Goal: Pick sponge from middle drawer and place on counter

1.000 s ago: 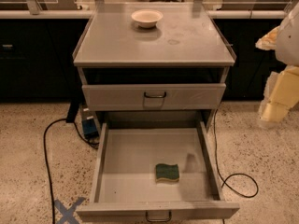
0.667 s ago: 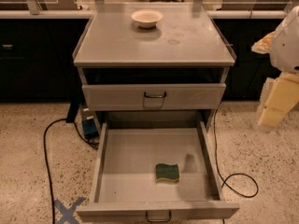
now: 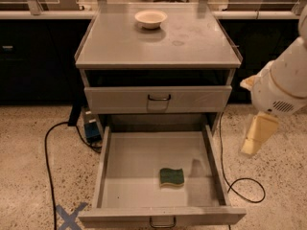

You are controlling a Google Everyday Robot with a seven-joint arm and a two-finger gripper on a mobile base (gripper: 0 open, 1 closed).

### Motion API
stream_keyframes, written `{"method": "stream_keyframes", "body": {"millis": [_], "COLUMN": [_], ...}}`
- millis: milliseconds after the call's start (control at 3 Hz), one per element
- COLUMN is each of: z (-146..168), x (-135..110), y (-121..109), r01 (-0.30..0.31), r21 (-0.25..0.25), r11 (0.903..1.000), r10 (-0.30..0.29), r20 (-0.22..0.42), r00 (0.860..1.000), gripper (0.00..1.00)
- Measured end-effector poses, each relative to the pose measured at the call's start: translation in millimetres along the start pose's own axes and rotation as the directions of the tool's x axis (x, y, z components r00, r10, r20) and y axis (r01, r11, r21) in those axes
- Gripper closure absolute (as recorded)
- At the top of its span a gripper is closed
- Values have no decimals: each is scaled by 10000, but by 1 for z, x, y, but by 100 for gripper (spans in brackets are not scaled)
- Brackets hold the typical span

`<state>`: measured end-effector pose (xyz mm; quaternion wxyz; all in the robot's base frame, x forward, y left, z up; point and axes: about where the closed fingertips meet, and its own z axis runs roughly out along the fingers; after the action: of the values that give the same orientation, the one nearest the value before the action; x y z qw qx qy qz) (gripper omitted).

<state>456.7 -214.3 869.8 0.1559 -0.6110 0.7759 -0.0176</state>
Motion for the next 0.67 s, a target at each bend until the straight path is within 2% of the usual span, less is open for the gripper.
{"method": "stream_keyframes", "body": {"millis": [333, 667], "z": [72, 154], "x": [4, -8], "y": [8, 27], "r01": [-604, -1058], "r21": [-664, -1508], "r11": [9960, 9829], "r10": [640, 1216], "r20": [540, 997], "r00": [9965, 9876], "gripper": [0, 0]}}
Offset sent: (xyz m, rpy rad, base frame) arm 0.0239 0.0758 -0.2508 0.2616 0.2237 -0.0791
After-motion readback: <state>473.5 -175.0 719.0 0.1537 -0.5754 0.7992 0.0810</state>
